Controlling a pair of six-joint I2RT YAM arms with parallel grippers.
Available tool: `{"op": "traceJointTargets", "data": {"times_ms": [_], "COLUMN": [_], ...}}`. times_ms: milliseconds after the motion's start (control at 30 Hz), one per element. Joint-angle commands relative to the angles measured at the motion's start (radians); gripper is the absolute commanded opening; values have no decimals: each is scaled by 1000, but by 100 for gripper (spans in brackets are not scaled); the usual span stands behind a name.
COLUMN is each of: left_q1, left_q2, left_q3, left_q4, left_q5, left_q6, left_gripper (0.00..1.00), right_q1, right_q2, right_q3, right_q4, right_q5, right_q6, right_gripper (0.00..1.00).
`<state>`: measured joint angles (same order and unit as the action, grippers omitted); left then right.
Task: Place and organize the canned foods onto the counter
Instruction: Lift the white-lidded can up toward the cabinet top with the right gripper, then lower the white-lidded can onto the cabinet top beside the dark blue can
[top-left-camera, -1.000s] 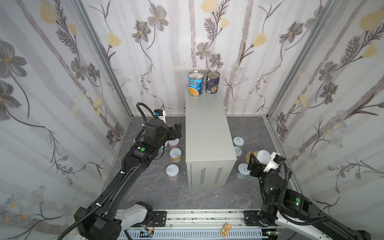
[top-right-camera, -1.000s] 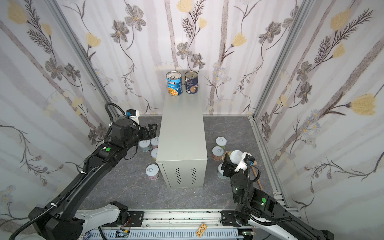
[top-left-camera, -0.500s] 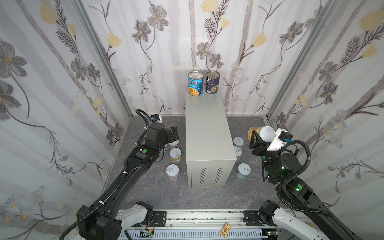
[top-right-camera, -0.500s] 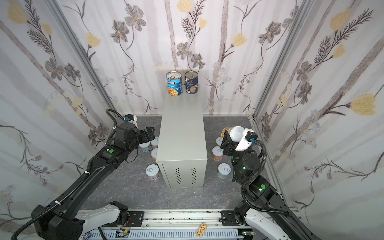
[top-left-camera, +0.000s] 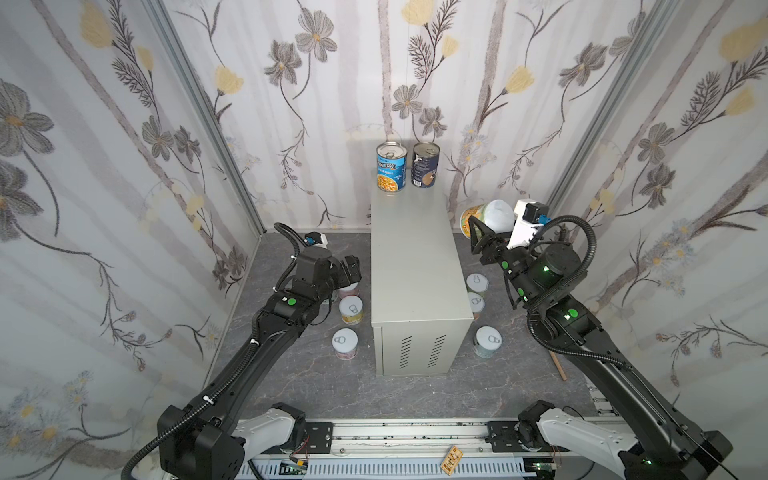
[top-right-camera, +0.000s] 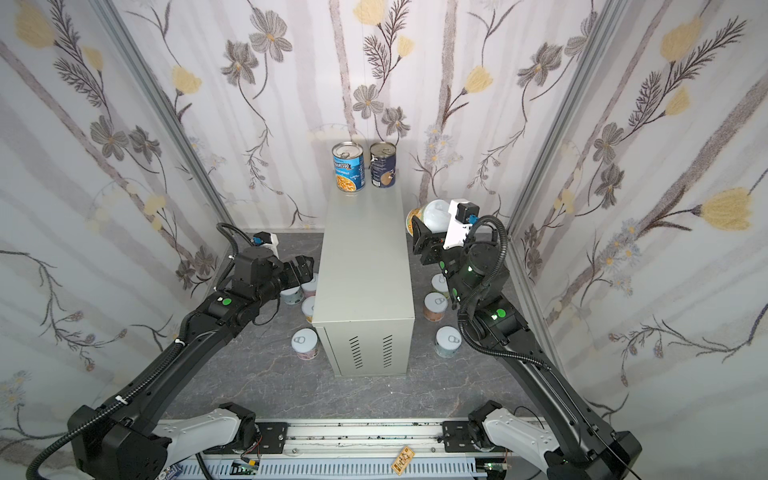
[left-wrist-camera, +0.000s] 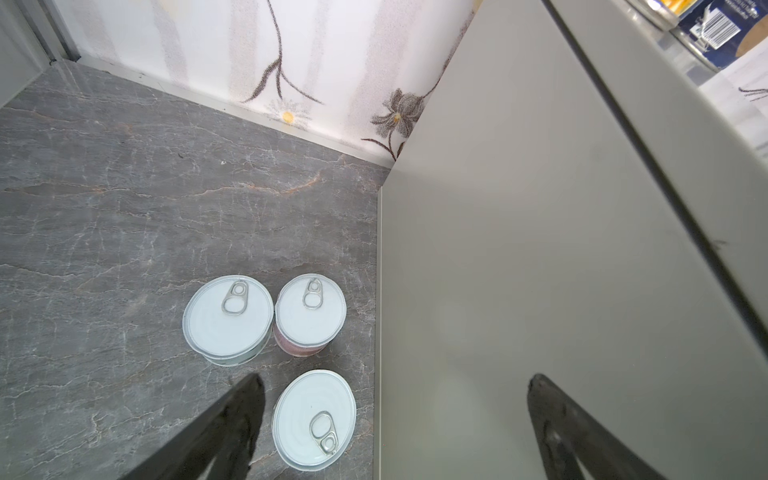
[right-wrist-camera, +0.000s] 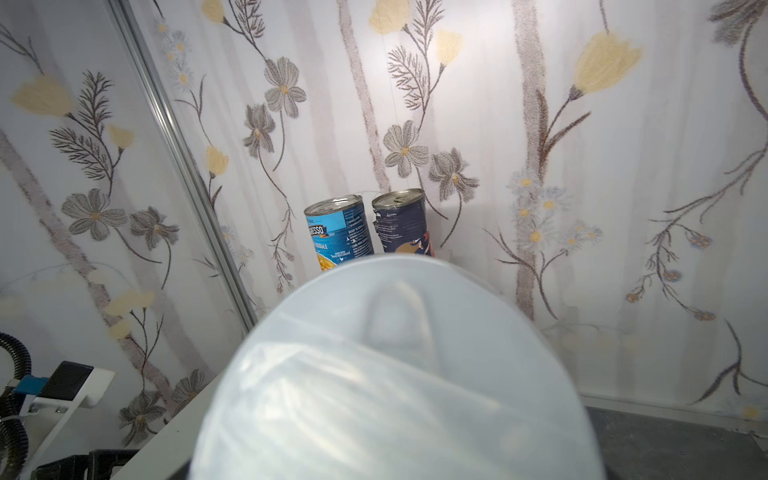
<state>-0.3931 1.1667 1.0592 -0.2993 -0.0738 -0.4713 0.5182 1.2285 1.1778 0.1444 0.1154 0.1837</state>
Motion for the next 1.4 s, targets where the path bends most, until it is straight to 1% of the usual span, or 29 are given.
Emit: {"op": "traceJointTargets", "data": {"times_ms": [0,67,267,333,467,600,800,1000,1100,1267,1367], "left_q1": [3,6,10,11,13,15,17,17,18,17,17], "left_q2": [1,1,-3,-5,-9,-6,1,-1,-2,-1,-2], "left_q3": [-4,-3,2,2,2,2,2,-2,-6,-7,-8], "left_q4": [4,-1,-17,-24,-37,-40,-35,-31,-34,-36,-37], "left_q5": [13,17,25,25,28,42,66,88,91,92,94], "left_q6": [-8,-5,5,9,22,33,42,45,46,46,46], "left_gripper": [100,100,100,100,100,100,100,100,100,100,100], "right_q1": [-24,-45,-67,-69,-69,-68,-61,-46,-42,-31,-24], "right_q2": [80,144,325,404,512,615,713,775,798,826,842], "right_q3": [90,162,401,491,643,806,940,1024,1054,1078,1096], "right_q4": [64,26,-133,-208,-324,-457,-553,-620,-647,-668,-674], "right_q5": [-146,-188,-253,-256,-218,-226,-213,-130,-130,-83,-80], "right_q6": [-49,-71,-148,-167,-176,-167,-151,-142,-135,-139,-144], "right_gripper": [59,59,59,59,59,60,61,62,63,64,65]}}
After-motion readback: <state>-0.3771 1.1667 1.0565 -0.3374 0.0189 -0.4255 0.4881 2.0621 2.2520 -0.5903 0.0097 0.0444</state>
